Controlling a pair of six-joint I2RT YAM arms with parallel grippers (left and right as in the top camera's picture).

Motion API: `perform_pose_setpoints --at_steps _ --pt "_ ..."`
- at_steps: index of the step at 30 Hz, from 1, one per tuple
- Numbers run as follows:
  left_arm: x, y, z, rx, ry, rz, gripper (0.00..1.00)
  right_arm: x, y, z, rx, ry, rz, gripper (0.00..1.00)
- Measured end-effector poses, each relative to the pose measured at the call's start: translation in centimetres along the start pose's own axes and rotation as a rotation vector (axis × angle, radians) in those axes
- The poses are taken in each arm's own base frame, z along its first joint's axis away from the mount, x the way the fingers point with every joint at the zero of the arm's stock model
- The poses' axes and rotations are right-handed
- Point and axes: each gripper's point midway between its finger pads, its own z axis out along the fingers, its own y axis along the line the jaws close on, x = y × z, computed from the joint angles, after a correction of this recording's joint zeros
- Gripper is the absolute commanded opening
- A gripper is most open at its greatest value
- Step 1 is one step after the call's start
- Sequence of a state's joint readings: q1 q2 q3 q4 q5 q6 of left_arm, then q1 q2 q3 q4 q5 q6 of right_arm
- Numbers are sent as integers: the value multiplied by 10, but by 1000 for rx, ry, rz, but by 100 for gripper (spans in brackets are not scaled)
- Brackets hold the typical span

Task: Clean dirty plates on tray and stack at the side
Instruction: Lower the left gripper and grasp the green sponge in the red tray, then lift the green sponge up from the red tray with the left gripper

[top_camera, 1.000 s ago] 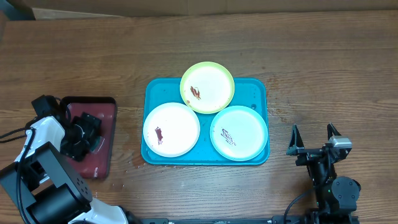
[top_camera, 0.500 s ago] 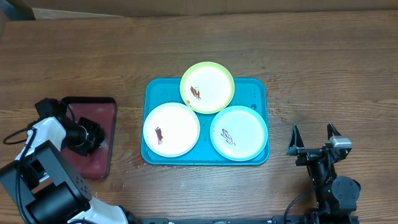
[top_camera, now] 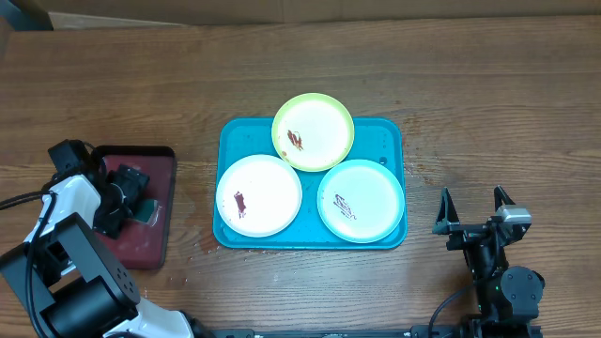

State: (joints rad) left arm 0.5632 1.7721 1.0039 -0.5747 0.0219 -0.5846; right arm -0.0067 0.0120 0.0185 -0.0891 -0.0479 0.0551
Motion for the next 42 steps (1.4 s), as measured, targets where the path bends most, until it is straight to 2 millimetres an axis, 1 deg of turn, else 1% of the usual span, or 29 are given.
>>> perform_pose_setpoints --at_steps 1,3,5,6,7,8,12,13,14,15,19,25,26,27,29,31,32,33,34,38,39,41,42 --pt "-1 1 0 -8 -7 0 100 0 0 0 0 0 0 100" --pt "-3 3 1 -18 -17 0 75 0 0 0 0 0 0 100" --pt "-5 7 2 -39 -28 -1 41 0 0 0 0 0 0 100" --pt "-5 8 3 -41 -30 0 21 0 0 0 0 1 0 100" --pt "-5 8 3 -44 -30 -1 8 0 0 0 0 0 0 100" --pt "-5 9 4 -45 -31 -2 4 0 0 0 0 0 0 100" --pt "-6 9 5 -49 -34 1 4 0 0 0 0 0 0 100" --pt "-6 9 5 -50 -35 1 11 0 0 0 0 1 0 100" --pt "-6 9 5 -50 -34 1 74 0 0 0 0 0 0 100" --pt "-6 10 5 -51 -32 1 100 0 0 0 0 0 0 100" --pt "4 8 3 -37 17 5 100 0 0 0 0 0 0 100" --pt "32 0 -4 25 154 -3 99 0 0 0 0 1 0 100" --pt "33 -1 -5 32 163 -5 90 0 0 0 0 1 0 100" --pt "34 -1 -5 37 170 -7 78 0 0 0 0 0 0 100" --pt "38 -3 -5 52 188 -14 49 0 0 0 0 0 0 100" --pt "44 -5 -5 68 213 -18 29 0 0 0 0 0 0 100" --pt "46 -5 -4 75 224 -19 17 0 0 0 0 0 0 100" --pt "48 -6 -4 82 234 -21 8 0 0 0 0 0 0 100" --pt "50 -7 -3 87 241 -21 4 0 0 0 0 0 0 100" --pt "51 -9 -2 102 252 -26 6 0 0 0 0 0 0 100" --pt "51 -9 -2 104 251 -27 19 0 0 0 0 0 0 100" --pt "51 -10 -2 109 250 -24 84 0 0 0 0 0 0 100" --pt "50 -13 -2 121 247 -25 100 0 0 0 0 0 0 100"
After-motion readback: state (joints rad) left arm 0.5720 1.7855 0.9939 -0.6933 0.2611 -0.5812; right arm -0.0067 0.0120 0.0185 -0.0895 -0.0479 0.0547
